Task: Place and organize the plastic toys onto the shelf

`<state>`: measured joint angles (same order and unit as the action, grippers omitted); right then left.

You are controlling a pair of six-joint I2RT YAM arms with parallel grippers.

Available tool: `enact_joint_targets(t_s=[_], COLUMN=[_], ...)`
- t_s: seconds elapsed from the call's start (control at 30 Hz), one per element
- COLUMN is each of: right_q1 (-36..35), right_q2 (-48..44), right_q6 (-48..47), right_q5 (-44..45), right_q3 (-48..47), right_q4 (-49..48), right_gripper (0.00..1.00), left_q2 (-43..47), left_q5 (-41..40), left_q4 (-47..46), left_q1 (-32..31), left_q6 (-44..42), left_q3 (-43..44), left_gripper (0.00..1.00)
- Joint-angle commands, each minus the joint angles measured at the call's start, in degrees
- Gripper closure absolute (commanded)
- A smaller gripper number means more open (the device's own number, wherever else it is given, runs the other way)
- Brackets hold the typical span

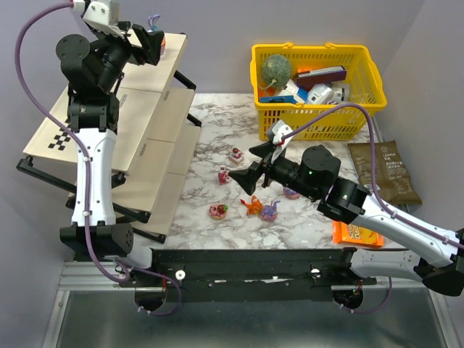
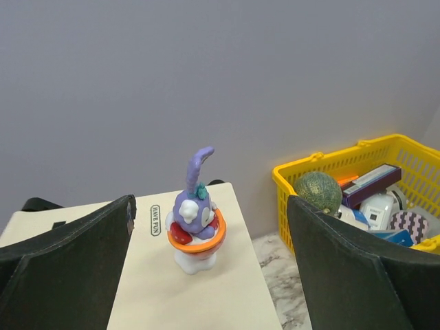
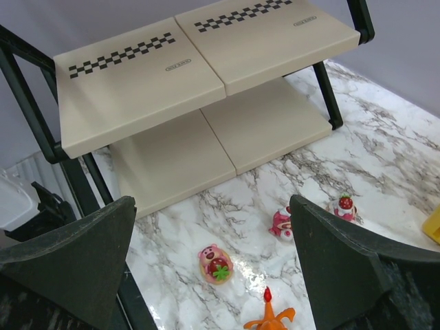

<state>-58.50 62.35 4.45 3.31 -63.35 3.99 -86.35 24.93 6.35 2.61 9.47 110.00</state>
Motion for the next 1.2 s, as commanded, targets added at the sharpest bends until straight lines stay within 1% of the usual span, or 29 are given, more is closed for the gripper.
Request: enact_joint_targets(t_s=[0.0,0.13,0.2,0.3,0.43,0.47,0.53,0.6,0.67,0.7,0.73,0.77,0.8,0.9,0.93,1.0,1.03,1.07,1.13,1.17], right_q1=[-0.04,-0.12,-0.04,-0.04,0.49,0.75,2.24,3.82,6.37,7.08,7.78,9.09,9.37,9.98,10.16,10.16,10.16,10.16,10.16,10.07], right_q2=[-1.17,-1.09,-0.56,0.40,1.72,2.16,3.56,4.45,4.97,4.89,4.89,4.63,4.54,3.93,3.57,3.05,2.78,2.52,1.82,1.73], right_q6=[1.88,3.55,4.95,6.53,9.69,11.70,14.44,19.18,23.48,24.55,25.77,27.35,27.89,30.35,30.97,32.37,32.90,33.86,35.10,36.06], right_q5=[2.40,4.94,8.72,14.78,21.29,21.99,23.67,23.67,23.59,23.15,23.06,22.62,22.18,21.22,20.69,17.45,16.04,14.72,11.73,10.67], right_q3=[0.25,-0.28,-1.07,-2.74,-3.70,-4.49,-5.20,-5.73,-5.29,-4.42,-3.98,-3.62,-3.36,-2.13,-1.26,0.15,0.94,3.04,5.24,7.08], right_q4=[0.40,1.89,3.12,6.02,9.53,10.59,14.44,17.18,20.96,21.76,24.03,25.01,25.97,30.72,32.90,34.50,35.46,35.65,36.09,36.09], right_gripper=[0.00,0.00,0.00,0.00,0.00,0.00,0.00,0.01,0.02,0.03,0.04,0.05,0.09,0.14,0.14,0.14,0.14,0.14,0.14,0.15], left_q2=[5.13,10.22,13.21,15.85,20.07,21.73,22.80,23.77,23.94,24.03,24.21,24.47,24.56,24.82,24.74,24.47,24.30,23.77,23.33,22.98], left_q5=[-3.65,-5.40,-6.56,-4.46,4.23,8.34,10.40,9.80,7.17,4.98,4.09,3.03,1.54,-4.26,-7.75,-11.98,-15.40,-20.83,-27.44,-29.91], left_q4=[2.79,3.93,5.50,9.19,8.68,8.24,8.06,10.94,13.41,15.08,15.62,15.88,16.50,17.64,17.82,17.82,17.82,17.91,17.91,18.00], left_q1=[-0.24,-0.15,-0.15,-0.15,-0.15,-0.41,-1.55,-5.49,-9.10,-13.38,-15.25,-17.44,-21.38,-27.47,-31.75,-36.07,-38.36,-43.52,-48.12,-52.05], left_q6=[-0.60,0.89,1.77,2.91,6.95,8.53,9.16,7.68,6.35,5.30,4.86,4.68,4.68,3.71,3.45,3.18,3.09,1.88,0.46,-0.15], left_q3=[-1.18,-4.25,-5.75,-6.46,-10.84,-12.86,-14.10,-14.11,-12.80,-12.53,-12.44,-12.52,-12.79,-14.19,-14.72,-16.04,-16.39,-16.65,-17.00,-17.44], left_gripper=[0.01,0.01,0.01,0.01,0.01,0.01,0.01,0.01,0.02,0.02,0.02,0.02,0.02,0.05,0.06,0.08,0.09,0.09,0.09,0.09])
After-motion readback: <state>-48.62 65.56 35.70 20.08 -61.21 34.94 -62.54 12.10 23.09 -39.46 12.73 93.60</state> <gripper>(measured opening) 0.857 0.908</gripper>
